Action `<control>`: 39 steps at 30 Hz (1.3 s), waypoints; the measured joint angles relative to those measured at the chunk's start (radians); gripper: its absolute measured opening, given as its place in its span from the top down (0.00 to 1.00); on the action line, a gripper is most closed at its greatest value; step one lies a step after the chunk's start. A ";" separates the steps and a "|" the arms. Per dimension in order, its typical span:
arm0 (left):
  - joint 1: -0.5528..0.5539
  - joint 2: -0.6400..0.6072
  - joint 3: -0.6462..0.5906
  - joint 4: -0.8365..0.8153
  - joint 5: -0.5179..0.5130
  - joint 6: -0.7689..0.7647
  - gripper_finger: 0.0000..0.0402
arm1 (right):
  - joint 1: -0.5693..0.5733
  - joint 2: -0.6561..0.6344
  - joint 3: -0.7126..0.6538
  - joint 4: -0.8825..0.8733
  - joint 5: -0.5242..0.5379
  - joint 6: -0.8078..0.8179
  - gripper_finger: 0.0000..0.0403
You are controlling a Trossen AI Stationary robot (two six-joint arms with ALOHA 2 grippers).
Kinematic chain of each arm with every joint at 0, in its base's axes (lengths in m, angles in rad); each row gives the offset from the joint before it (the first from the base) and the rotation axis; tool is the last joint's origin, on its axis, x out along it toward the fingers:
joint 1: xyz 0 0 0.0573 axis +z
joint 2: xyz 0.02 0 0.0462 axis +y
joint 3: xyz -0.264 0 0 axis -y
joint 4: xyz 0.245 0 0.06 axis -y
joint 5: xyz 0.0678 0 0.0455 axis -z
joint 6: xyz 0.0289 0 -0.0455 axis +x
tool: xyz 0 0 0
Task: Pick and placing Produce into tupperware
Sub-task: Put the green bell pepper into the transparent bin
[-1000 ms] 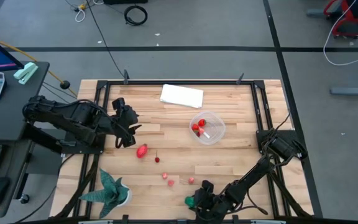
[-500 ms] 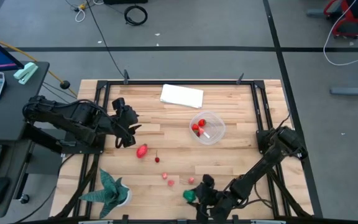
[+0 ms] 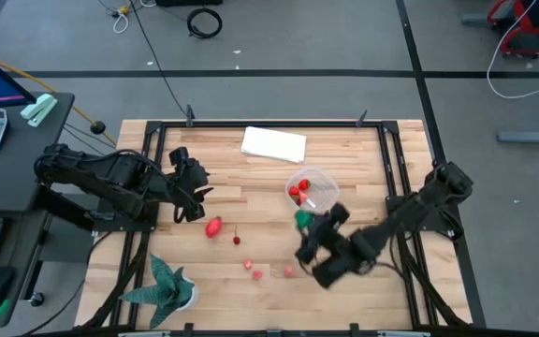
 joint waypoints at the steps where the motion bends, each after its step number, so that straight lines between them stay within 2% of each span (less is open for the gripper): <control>1: 0.000 0.000 0.000 0.000 0.000 0.000 0.55 | -0.028 -0.006 0.000 -0.040 -0.007 0.017 0.40; 4: 0.000 0.000 0.000 0.000 0.000 0.000 0.55 | -0.120 -0.007 0.000 -0.106 -0.073 0.045 0.41; 9: 0.000 0.000 0.000 0.000 0.000 -0.001 0.55 | -0.251 0.019 -0.023 -0.115 -0.307 0.004 0.41; 15: 0.000 0.000 0.000 0.000 0.000 -0.001 0.55 | -0.336 0.020 -0.084 -0.111 -0.353 0.017 0.41; 20: 0.000 0.000 0.000 0.000 0.000 -0.001 0.56 | -0.389 0.016 -0.120 -0.105 -0.529 0.014 0.41; 27: 0.000 0.005 0.000 0.001 0.001 -0.046 0.54 | -0.408 0.016 -0.212 0.045 -0.546 -0.045 0.41; 33: 0.000 0.017 0.001 -0.021 0.004 -0.114 0.52 | -0.417 0.016 -0.228 0.065 -0.551 -0.111 0.38; 37: 0.000 0.044 0.002 -0.098 0.117 -0.198 0.49 | -0.417 0.016 -0.228 0.066 -0.553 -0.113 0.37; 39: -0.014 0.078 0.001 -0.136 0.143 -0.238 0.48 | -0.417 0.016 -0.228 0.066 -0.558 -0.114 0.37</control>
